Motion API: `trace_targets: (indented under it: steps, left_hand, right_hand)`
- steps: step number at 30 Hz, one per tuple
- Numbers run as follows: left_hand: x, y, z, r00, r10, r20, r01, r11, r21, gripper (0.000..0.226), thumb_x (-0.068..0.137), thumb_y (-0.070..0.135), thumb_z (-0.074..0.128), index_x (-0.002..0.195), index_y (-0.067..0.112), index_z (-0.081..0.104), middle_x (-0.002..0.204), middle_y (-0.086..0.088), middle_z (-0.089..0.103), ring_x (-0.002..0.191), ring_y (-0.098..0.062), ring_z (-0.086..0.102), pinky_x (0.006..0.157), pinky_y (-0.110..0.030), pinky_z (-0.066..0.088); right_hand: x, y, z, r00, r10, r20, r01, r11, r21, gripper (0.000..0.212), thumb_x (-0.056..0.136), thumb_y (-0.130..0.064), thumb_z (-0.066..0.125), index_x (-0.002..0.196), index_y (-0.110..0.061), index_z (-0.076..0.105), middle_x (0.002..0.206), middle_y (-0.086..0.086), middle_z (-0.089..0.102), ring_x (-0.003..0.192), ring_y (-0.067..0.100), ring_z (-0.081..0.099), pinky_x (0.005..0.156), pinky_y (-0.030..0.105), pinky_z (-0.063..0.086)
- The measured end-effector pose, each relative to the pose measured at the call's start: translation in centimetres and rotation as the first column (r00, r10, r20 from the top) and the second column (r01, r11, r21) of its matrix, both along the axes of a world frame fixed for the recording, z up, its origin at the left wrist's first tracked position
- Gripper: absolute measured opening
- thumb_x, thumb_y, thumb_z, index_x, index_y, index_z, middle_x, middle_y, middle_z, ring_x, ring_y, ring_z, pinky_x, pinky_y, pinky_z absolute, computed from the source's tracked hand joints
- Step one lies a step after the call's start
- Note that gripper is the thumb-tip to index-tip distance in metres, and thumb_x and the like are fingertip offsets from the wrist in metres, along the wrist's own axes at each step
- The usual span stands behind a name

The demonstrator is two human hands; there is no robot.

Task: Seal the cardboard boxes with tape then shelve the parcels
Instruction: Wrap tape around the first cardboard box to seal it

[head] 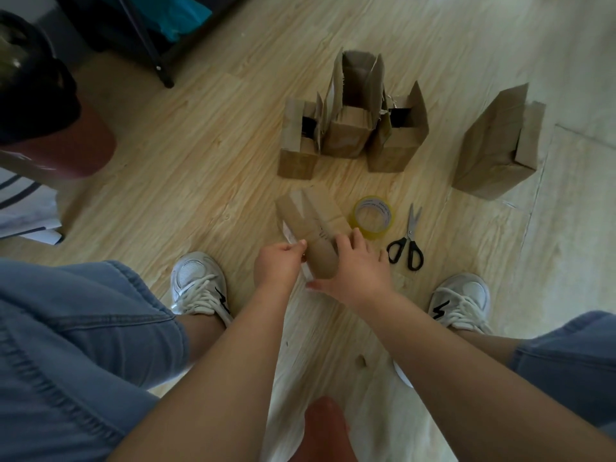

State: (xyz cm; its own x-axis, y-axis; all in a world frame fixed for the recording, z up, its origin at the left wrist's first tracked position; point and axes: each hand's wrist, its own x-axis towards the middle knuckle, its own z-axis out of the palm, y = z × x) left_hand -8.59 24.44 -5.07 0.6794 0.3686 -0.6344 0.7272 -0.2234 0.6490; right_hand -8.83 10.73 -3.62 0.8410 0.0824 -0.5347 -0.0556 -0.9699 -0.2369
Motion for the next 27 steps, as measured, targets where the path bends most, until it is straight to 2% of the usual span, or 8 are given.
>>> trace_targets:
  steps: [5,9,12,16,19,21,23,27]
  left_hand:
    - [0.7,-0.3,0.6,0.998,0.033,0.044,-0.026,0.987,-0.156,0.034,0.099,0.033,0.053,0.071,0.022,0.07,0.079,0.002,0.073,0.09,-0.023,0.068,0.092,-0.038,0.05]
    - [-0.1,0.4,0.0,0.995,0.087,0.055,-0.083,0.993,-0.08,0.024,0.098,0.025,0.052,0.095,0.014,0.073,0.087,0.0,0.07,0.088,-0.024,0.065,0.084,-0.038,0.05]
    - [-0.8,1.8,-0.5,0.99,0.136,0.023,-0.134,0.989,-0.054,0.021,0.098,0.028,0.056,0.106,0.012,0.067,0.094,0.002,0.067,0.088,-0.02,0.062,0.08,-0.032,0.045]
    - [-1.2,2.2,-0.2,0.986,0.128,-0.109,-0.152,0.954,-0.259,0.05,0.09,0.051,0.063,0.126,0.016,0.062,0.123,-0.001,0.062,0.113,-0.021,0.058,0.098,-0.035,0.043]
    - [-1.1,1.9,0.1,0.976,0.17,-0.134,-0.212,0.881,-0.422,0.052,0.086,0.053,0.068,0.121,0.016,0.061,0.112,0.002,0.064,0.106,-0.016,0.058,0.102,-0.031,0.042]
    - [-0.9,1.8,0.5,0.98,0.17,-0.103,-0.198,0.863,-0.465,0.038,0.088,0.042,0.069,0.115,0.016,0.061,0.097,0.007,0.064,0.088,-0.007,0.058,0.082,-0.021,0.045]
    - [-0.9,1.9,0.5,0.984,0.163,-0.068,-0.175,0.863,-0.474,0.031,0.089,0.035,0.07,0.112,0.016,0.063,0.094,0.008,0.067,0.083,-0.004,0.059,0.07,-0.018,0.043]
    - [-1.0,2.0,0.3,0.988,0.146,-0.043,-0.147,0.849,-0.508,0.025,0.086,0.032,0.074,0.106,0.021,0.065,0.1,0.005,0.073,0.095,-0.012,0.065,0.089,-0.028,0.05]
  right_hand:
    - [-0.8,-0.9,-0.5,0.996,-0.085,0.012,0.084,0.995,0.055,0.106,0.081,-0.059,0.07,0.159,-0.026,0.005,0.166,0.013,0.003,0.152,0.034,0.013,0.119,0.051,0.024]
    - [0.1,-2.1,0.0,0.976,-0.219,-0.001,0.214,0.952,0.221,0.103,0.075,-0.057,0.068,0.158,-0.03,0.012,0.161,0.004,0.02,0.143,0.03,0.031,0.109,0.049,0.041]
    - [1.1,-2.9,1.4,0.875,-0.453,-0.173,0.476,0.733,0.486,0.095,0.076,-0.047,0.074,0.155,-0.032,0.023,0.141,-0.005,0.042,0.12,0.02,0.049,0.09,0.036,0.05]
    - [1.9,-4.1,2.2,0.749,-0.479,-0.458,0.657,0.442,0.611,0.072,0.083,-0.031,0.077,0.147,-0.028,0.044,0.129,-0.007,0.059,0.112,0.019,0.06,0.098,0.04,0.051]
    - [1.5,-4.7,1.7,0.724,-0.394,-0.566,0.688,0.361,0.629,0.044,0.088,-0.026,0.071,0.131,-0.029,0.061,0.121,-0.004,0.068,0.112,0.02,0.062,0.104,0.045,0.048]
    - [1.5,-5.2,1.1,0.698,-0.381,-0.606,0.713,0.295,0.636,0.039,0.089,-0.024,0.068,0.128,-0.028,0.064,0.123,-0.002,0.068,0.115,0.021,0.062,0.106,0.047,0.047]
    - [1.6,-5.6,0.6,0.691,-0.37,-0.62,0.719,0.264,0.643,0.046,0.088,-0.025,0.067,0.133,-0.03,0.06,0.131,-0.001,0.065,0.119,0.022,0.059,0.103,0.044,0.049]
    - [2.0,-5.7,0.1,0.706,-0.41,-0.578,0.7,0.273,0.661,0.084,0.082,-0.031,0.07,0.153,-0.047,0.028,0.143,-0.011,0.049,0.125,0.021,0.052,0.107,0.042,0.042]
